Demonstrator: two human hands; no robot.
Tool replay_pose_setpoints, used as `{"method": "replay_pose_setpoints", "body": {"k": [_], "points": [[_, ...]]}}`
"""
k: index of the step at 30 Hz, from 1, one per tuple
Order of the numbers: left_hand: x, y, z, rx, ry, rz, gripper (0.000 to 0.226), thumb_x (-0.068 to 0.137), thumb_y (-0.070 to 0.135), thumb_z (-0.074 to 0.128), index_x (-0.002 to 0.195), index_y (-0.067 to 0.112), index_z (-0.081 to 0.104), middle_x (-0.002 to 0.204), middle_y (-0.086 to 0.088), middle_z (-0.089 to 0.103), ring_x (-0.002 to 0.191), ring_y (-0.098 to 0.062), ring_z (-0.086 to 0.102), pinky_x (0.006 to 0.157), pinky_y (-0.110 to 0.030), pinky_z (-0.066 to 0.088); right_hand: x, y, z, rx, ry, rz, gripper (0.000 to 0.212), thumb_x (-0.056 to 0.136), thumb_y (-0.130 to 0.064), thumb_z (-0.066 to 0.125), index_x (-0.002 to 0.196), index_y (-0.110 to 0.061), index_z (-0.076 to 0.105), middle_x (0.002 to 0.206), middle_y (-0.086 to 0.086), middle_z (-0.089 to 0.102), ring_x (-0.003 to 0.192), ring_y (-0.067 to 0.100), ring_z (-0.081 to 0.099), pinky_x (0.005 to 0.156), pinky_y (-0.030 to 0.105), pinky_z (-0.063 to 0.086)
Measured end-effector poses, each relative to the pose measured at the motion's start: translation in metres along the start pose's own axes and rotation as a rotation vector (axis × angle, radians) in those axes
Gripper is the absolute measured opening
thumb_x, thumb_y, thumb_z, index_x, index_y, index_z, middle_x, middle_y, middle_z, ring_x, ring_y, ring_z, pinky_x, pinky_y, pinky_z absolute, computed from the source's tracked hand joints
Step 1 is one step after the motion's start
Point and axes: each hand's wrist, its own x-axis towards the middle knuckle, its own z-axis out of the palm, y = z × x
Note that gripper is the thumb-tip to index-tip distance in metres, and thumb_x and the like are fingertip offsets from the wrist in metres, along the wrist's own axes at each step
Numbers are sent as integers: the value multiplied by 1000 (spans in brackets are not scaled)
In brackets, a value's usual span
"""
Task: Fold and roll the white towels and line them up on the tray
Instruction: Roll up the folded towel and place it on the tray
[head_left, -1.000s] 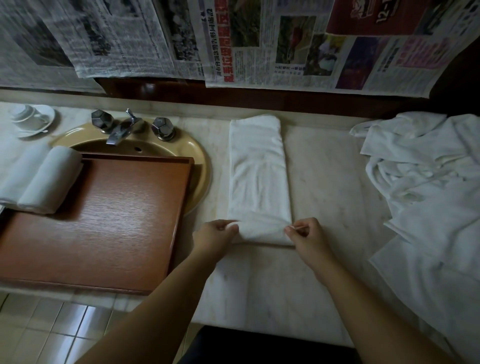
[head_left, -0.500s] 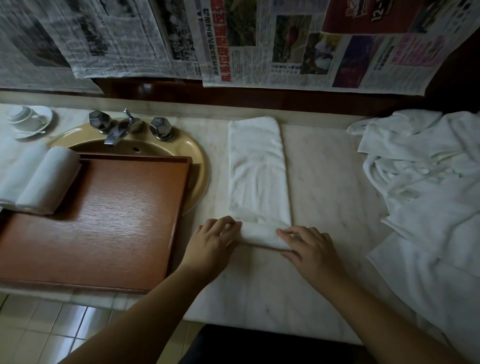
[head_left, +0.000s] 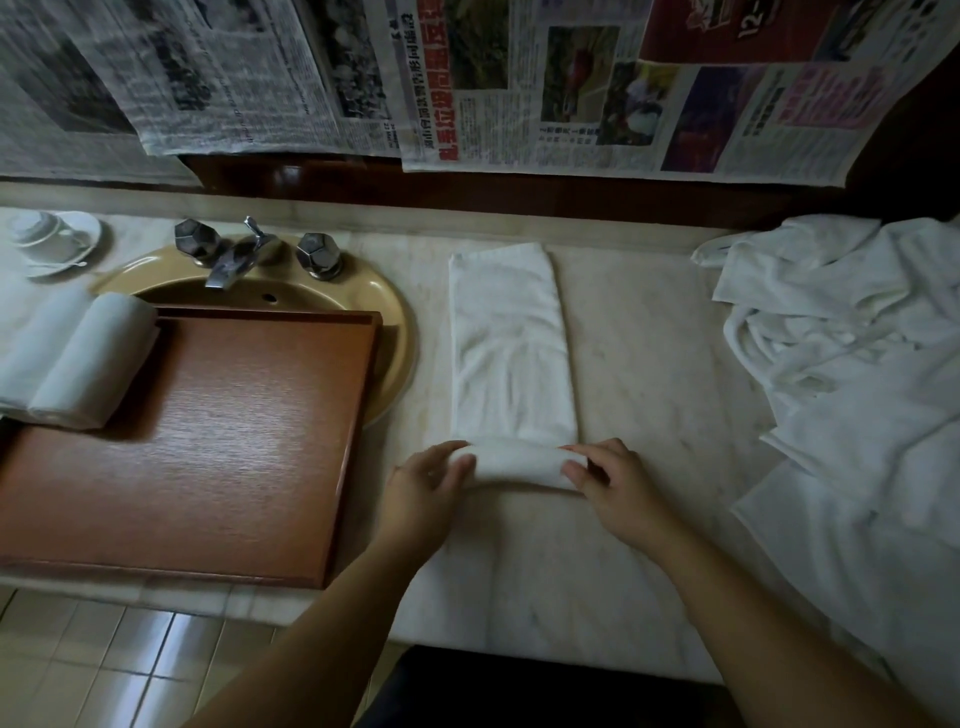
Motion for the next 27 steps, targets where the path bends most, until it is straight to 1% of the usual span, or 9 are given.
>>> {"method": "replay_pose_setpoints", "body": {"k": [3, 5, 7, 10, 12, 16, 20, 23, 27], "points": [[3, 12, 4, -206, 17, -122, 25, 92, 45, 76, 115, 44, 65, 106, 8, 68, 98, -10, 68, 75, -29, 54, 7, -8, 1, 146, 37, 75, 11, 97, -26, 71, 105, -31, 68, 100, -3, 67, 90, 8, 64, 82, 22, 46], [8, 12, 5, -150, 30, -127, 17, 91, 48, 76, 105, 42, 69, 106, 7, 65, 102, -15, 66, 82, -34, 56, 11, -14, 3, 246, 68, 135, 15, 95, -28, 74, 100, -36, 62, 88, -4, 67, 78, 10, 63, 76, 31, 50], [12, 8, 2, 169, 97, 15, 16, 93, 55, 70, 102, 43, 75, 111, 10, 60, 109, -18, 57, 90, -38, 53, 14, -14, 4, 109, 157, 64, 11, 89, -39, 75, 96, -40, 67, 86, -5, 66, 77, 13, 63, 77, 35, 54], [13, -3, 0, 592, 210, 433, 28, 101, 51, 62, 114, 34, 79, 120, 3, 60, 106, -28, 51, 78, -44, 53, 6, -9, 2, -294, 348, -273, 11, 86, -35, 82, 97, -33, 80, 100, -5, 63, 87, 22, 58, 76, 36, 52], [11, -8, -5, 725, 186, 583, 36, 100, 53, 60, 125, 31, 73, 129, -2, 58, 111, -31, 50, 78, -44, 51, -4, -6, -3, -442, 322, -445, 27, 83, -37, 86, 107, -27, 81, 110, -5, 66, 92, 24, 59, 72, 37, 49], [12, -17, -15, 854, 68, 730, 55, 97, 57, 53, 139, 23, 64, 132, 2, 56, 112, -29, 54, 82, -43, 48, -10, 10, -10, -529, 221, -519, 52, 79, -45, 85, 125, -23, 75, 115, -9, 68, 95, 23, 63, 72, 40, 51], [18, -15, -13, 747, -9, 657, 48, 100, 51, 55, 140, 25, 64, 123, 3, 60, 100, -26, 57, 81, -42, 53, -9, 15, -10, -456, 160, -477, 52, 93, -54, 62, 131, -19, 72, 109, -6, 66, 91, 19, 57, 76, 37, 53], [21, -2, -13, 619, -98, 453, 43, 104, 57, 48, 139, 37, 63, 126, 5, 61, 106, -20, 54, 90, -36, 50, -6, 11, -6, -326, 139, -306, 55, 93, -59, 55, 130, -21, 72, 103, -9, 60, 91, 14, 53, 83, 29, 46], [27, 17, -5, 323, -118, 204, 35, 105, 53, 52, 121, 31, 75, 115, 6, 73, 109, -17, 62, 98, -40, 49, 12, 4, 0, -141, 160, -57, 58, 88, -63, 52, 110, -16, 78, 101, 0, 63, 95, 27, 62, 88, 37, 50]]}}
